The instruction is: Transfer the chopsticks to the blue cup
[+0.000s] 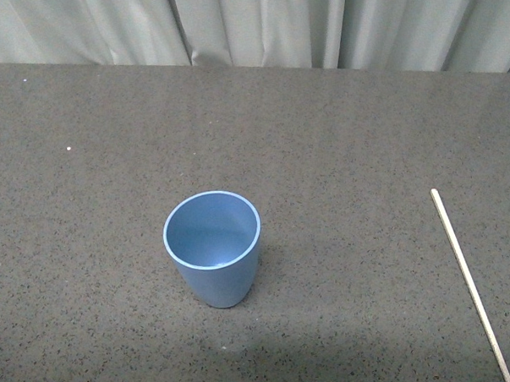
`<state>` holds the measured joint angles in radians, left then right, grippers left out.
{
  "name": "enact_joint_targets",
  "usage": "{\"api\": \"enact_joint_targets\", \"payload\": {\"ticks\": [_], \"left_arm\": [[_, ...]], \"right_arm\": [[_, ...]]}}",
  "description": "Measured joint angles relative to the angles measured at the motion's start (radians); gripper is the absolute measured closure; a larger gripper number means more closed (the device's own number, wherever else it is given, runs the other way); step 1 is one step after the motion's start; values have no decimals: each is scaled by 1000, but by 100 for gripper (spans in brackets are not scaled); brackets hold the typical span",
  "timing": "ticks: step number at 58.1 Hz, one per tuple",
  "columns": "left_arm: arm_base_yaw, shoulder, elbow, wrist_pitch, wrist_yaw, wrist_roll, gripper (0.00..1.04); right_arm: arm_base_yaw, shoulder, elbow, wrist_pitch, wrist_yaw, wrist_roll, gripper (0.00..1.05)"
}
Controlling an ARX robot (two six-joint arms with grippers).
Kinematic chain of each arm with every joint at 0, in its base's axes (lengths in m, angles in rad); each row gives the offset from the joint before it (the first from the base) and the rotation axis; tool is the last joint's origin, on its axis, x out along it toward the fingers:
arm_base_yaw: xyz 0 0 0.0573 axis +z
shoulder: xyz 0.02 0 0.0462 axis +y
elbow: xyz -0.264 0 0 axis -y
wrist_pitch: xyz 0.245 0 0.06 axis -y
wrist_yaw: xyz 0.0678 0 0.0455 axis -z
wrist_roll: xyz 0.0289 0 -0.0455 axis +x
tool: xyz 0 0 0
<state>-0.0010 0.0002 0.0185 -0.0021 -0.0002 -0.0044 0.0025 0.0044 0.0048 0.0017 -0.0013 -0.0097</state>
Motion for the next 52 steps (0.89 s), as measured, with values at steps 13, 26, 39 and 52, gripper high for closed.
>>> {"api": "enact_joint_targets", "payload": {"ticks": [13,26,39,52], "left_arm": [[0,0,0,0,0,0,7],[0,0,0,0,0,0,7],[0,0,0,0,0,0,7],[0,0,0,0,0,0,7]], "right_arm": [[93,386,72,89,289,-184,9],[117,881,221,220,180,-129,9],[132,1374,452,166,101,13,9],[126,1668,608,92,81,74,9]]}}
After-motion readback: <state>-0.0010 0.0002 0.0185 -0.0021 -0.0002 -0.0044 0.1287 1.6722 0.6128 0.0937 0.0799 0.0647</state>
